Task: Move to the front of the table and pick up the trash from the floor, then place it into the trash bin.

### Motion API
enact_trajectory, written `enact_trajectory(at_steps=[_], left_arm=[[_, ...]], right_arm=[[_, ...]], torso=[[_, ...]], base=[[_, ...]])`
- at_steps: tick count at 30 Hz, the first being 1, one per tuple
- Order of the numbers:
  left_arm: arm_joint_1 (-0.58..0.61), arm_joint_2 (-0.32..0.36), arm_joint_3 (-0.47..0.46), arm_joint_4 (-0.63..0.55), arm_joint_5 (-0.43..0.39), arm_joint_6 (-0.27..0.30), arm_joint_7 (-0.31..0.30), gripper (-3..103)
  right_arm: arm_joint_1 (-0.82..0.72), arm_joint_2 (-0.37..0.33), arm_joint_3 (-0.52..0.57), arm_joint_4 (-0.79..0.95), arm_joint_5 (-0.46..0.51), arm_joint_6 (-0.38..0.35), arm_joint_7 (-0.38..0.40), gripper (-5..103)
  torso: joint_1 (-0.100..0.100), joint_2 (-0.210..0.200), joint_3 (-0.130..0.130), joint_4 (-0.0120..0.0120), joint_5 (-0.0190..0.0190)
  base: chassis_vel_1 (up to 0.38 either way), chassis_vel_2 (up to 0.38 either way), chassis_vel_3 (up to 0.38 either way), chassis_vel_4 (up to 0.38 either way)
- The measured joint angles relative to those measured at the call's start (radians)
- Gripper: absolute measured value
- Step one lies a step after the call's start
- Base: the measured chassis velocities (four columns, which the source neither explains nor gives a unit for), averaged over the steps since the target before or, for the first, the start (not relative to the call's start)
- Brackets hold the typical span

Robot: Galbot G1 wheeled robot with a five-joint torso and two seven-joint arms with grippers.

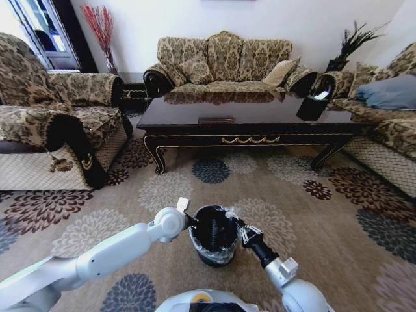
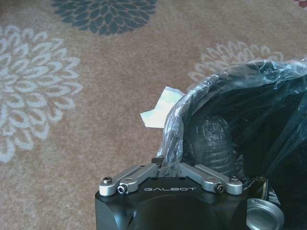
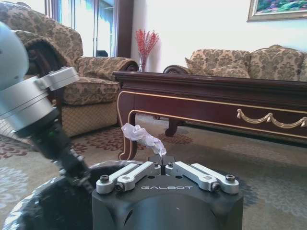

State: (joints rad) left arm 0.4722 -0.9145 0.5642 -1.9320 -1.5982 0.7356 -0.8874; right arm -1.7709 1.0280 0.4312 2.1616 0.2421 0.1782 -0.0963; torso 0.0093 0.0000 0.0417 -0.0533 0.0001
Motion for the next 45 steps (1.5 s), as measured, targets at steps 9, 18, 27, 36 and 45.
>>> enact_trajectory(at_steps=[9,18,27,36,45], left_arm=[[-0.011,-0.019,0.011,0.018,0.001,0.000,-0.005,0],[-0.004,-0.018,0.010,0.010,0.004,0.000,-0.008,0],[0.031,-0.007,-0.001,0.008,0.019,0.000,-0.008,0],[0.029,-0.014,-0.006,0.013,0.021,0.000,-0.008,0],[0.007,-0.023,0.007,0.014,0.011,0.000,-0.009,0]], right_arm=[[-0.024,0.031,-0.008,-0.003,-0.048,0.005,-0.024,20],[-0.046,0.027,-0.006,-0.011,-0.064,0.034,-0.064,53],[-0.038,0.026,-0.008,-0.017,-0.038,0.034,-0.063,85],[-0.042,0.022,-0.016,0.005,-0.111,-0.048,0.039,100],[-0.036,0.034,-0.013,0.110,0.008,-0.256,0.150,100]], torso=[[0.000,0.000,0.000,0.0000,0.0000],[0.000,0.000,0.000,-0.0001,-0.0002],[0.000,0.000,0.000,0.0001,-0.0002],[0.000,0.000,0.000,0.0002,-0.0001],[0.000,0.000,0.000,0.0002,0.0001]], base=[[0.000,0.000,0.000,0.000],[0.000,0.000,0.000,0.000],[0.000,0.000,0.000,0.000],[0.000,0.000,0.000,0.000],[0.000,0.000,0.000,0.000]])
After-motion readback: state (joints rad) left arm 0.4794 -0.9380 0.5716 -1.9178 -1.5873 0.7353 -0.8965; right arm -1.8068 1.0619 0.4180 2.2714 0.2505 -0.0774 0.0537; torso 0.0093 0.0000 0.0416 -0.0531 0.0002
